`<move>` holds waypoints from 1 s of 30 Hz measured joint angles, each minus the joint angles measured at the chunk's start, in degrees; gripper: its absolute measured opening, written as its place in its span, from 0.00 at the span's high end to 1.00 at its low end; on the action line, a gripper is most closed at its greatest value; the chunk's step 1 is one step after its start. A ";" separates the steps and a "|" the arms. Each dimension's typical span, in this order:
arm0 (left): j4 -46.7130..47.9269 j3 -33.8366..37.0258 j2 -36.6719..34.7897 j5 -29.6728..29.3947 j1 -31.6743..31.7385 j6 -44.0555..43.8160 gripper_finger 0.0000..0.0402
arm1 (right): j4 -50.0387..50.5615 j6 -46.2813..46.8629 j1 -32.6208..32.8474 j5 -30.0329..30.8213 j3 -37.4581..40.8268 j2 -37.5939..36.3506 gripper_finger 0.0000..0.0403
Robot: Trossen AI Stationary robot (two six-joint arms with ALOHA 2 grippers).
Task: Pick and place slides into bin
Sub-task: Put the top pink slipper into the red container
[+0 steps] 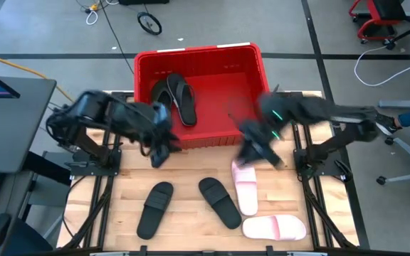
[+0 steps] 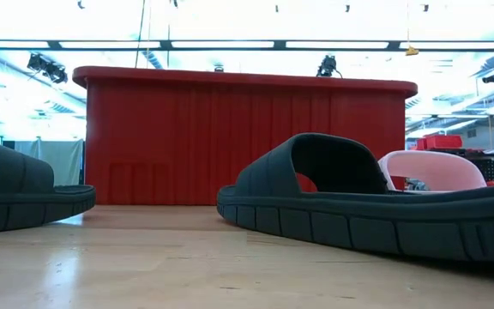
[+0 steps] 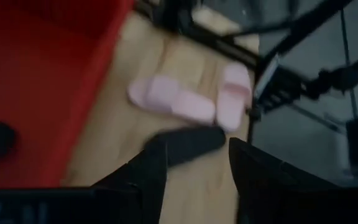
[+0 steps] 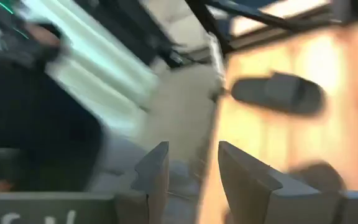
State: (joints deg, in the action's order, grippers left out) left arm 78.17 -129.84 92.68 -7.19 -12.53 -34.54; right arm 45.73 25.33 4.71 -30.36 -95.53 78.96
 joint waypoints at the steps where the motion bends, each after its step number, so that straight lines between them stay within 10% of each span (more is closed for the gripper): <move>1: -0.07 0.00 0.79 0.54 -0.55 -0.75 0.57 | 3.26 0.22 4.89 8.25 0.00 -1.50 0.64; 7: -0.03 -0.07 6.62 1.12 -4.44 -1.86 0.57 | 23.95 10.10 26.33 42.41 0.46 -2.22 0.56; 17: -1.12 0.00 15.26 3.61 -7.02 -9.18 0.60 | 20.27 8.00 36.83 51.97 17.62 10.64 0.38; 21: -1.32 -0.02 16.29 4.23 -9.19 -11.28 0.64 | 16.79 8.77 34.85 62.38 24.89 16.37 0.38; 30: -4.81 -0.02 16.40 3.92 -13.32 -20.44 0.71 | 12.84 12.18 29.01 62.68 31.90 24.71 0.41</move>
State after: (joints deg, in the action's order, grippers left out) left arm 73.36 -129.86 109.08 -3.27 -25.85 -54.98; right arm 58.57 37.52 33.72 32.32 -63.62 103.67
